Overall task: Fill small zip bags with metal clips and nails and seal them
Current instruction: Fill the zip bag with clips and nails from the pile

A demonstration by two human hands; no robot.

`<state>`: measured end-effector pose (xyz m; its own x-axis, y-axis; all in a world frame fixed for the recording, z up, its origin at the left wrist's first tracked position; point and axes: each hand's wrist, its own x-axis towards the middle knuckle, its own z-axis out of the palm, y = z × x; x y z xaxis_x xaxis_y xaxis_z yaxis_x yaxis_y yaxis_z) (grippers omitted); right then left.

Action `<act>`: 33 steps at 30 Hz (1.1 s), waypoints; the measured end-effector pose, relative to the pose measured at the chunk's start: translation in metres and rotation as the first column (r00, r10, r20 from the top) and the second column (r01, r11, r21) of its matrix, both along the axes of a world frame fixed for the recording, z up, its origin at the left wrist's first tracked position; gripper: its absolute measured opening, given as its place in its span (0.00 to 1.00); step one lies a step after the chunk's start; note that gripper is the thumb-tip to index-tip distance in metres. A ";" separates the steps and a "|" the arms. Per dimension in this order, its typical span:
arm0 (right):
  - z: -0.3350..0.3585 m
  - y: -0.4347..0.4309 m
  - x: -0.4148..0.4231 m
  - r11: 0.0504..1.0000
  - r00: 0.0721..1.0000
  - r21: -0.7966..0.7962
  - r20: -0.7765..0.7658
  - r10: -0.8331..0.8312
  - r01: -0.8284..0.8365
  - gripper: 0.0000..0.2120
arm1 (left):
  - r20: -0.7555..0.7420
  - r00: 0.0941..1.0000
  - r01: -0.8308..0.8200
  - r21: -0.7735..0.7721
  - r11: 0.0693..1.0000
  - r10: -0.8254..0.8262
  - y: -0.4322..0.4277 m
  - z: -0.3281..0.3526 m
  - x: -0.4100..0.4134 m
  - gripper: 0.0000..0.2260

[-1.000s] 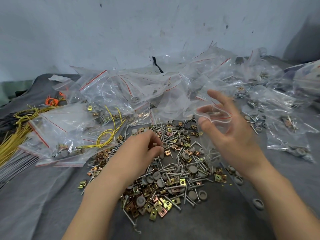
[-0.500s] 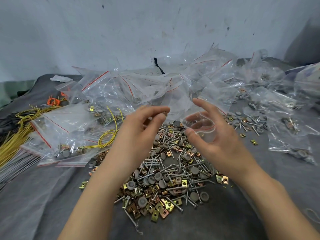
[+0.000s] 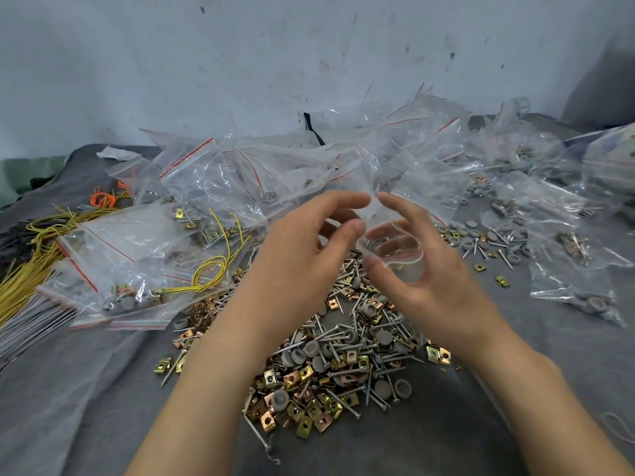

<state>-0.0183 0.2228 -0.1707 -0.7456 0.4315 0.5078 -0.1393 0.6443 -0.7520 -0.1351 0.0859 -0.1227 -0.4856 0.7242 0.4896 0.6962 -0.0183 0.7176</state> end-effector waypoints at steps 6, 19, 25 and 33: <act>0.000 0.004 0.003 0.999 1.000 -0.033 -0.018 -0.008 0.007 0.29 | -0.099 0.989 -0.138 -0.312 0.940 0.112 -0.003 -0.027 -0.014 0.07; 0.002 0.006 0.005 0.998 1.000 -0.066 -0.025 -0.013 0.011 0.28 | -0.596 0.803 -0.466 -0.615 0.636 0.012 0.005 -0.058 -0.008 0.15; 0.001 0.006 0.006 0.997 0.999 -0.076 -0.030 -0.012 0.010 0.28 | -0.632 0.774 -0.507 -0.582 0.636 0.039 0.008 -0.061 -0.008 0.13; 0.002 0.007 0.006 0.998 0.999 -0.064 -0.028 -0.028 0.026 0.27 | -0.548 0.827 -0.449 -0.507 0.736 0.126 0.009 -0.066 -0.010 0.13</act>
<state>-0.0124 0.2297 -0.1688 -0.7186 0.4832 0.5000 -0.1449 0.5992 -0.7873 -0.1456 0.0948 -0.1882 -0.5601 0.7973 0.2249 0.8274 0.5517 0.1048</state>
